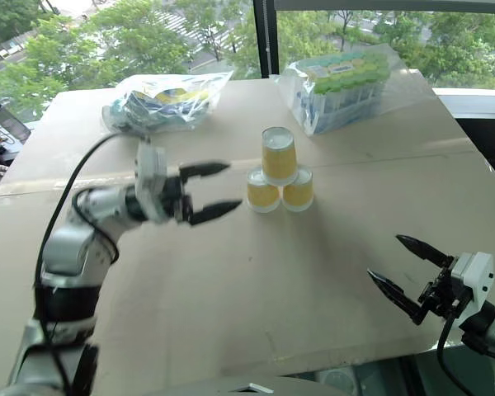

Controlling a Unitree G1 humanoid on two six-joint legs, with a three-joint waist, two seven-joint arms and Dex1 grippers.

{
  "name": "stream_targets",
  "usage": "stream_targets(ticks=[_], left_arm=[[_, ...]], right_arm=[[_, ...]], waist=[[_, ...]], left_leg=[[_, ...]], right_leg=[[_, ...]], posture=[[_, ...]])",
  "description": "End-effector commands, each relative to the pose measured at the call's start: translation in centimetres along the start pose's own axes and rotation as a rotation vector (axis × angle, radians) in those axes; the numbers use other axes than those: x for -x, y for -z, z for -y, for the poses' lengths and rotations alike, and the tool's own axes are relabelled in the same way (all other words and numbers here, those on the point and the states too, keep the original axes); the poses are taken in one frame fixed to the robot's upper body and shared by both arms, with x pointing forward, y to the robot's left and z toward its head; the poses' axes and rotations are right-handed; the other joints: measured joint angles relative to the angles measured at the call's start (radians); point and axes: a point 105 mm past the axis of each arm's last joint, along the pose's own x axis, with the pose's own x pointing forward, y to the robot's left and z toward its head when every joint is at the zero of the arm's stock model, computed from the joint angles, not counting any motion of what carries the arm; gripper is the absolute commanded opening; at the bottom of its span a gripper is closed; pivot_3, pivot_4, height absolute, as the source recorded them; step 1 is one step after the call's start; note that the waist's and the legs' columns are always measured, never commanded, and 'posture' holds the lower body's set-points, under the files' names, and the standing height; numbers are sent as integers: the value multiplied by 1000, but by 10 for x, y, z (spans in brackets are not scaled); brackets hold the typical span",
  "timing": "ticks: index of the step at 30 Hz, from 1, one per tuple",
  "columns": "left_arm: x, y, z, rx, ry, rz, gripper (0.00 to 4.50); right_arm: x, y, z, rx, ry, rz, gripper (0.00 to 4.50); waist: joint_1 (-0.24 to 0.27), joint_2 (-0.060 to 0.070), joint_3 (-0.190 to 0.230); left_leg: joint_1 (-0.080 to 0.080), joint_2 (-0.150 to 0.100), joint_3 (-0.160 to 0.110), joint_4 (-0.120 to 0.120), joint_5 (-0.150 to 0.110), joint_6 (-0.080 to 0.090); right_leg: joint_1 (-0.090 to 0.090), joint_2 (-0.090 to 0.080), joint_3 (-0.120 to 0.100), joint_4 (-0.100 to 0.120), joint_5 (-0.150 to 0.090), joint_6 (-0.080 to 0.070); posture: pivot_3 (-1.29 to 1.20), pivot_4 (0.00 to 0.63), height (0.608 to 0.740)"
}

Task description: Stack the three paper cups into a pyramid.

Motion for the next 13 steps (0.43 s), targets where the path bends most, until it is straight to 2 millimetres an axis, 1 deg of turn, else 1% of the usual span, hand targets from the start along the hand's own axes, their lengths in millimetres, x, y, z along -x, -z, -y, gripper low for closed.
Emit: stream_targets(ticks=[1,2,5,8,13], left_arm=[[7,9,19,-1,-81,-44,4458],[10,19,25,19,-113,-62,4458],[13,34,34,27,-181,-98,4458],[12,38,39,31,-229,-95,4458],[13,39,40,35,-297,-100,4458]], right_arm=[[-5,4,10,30,-1,-27,4500],[-7,8,13,35,-5,-40,4500],[-12,14,19,43,-16,-50,4500],[-18,18,20,44,-56,-48,4500],[-28,21,20,42,-116,-57,4500]], waist=[[6,0,0],[13,0,0],[34,0,0],[47,0,0],[44,1,0]], left_leg=[[0,0,0,0,0,0],[0,0,0,0,0,0],[1,0,0,0,0,0],[1,1,-1,0,0,0],[0,1,0,0,0,0]], right_leg=[[0,0,0,0,0,0],[0,0,0,0,1,-1],[1,0,-1,-1,2,-1],[1,0,-2,0,2,-2],[2,0,0,-1,2,-2]], posture=[[0,150,740],[0,150,740],[0,150,740],[0,150,740],[0,150,740]])
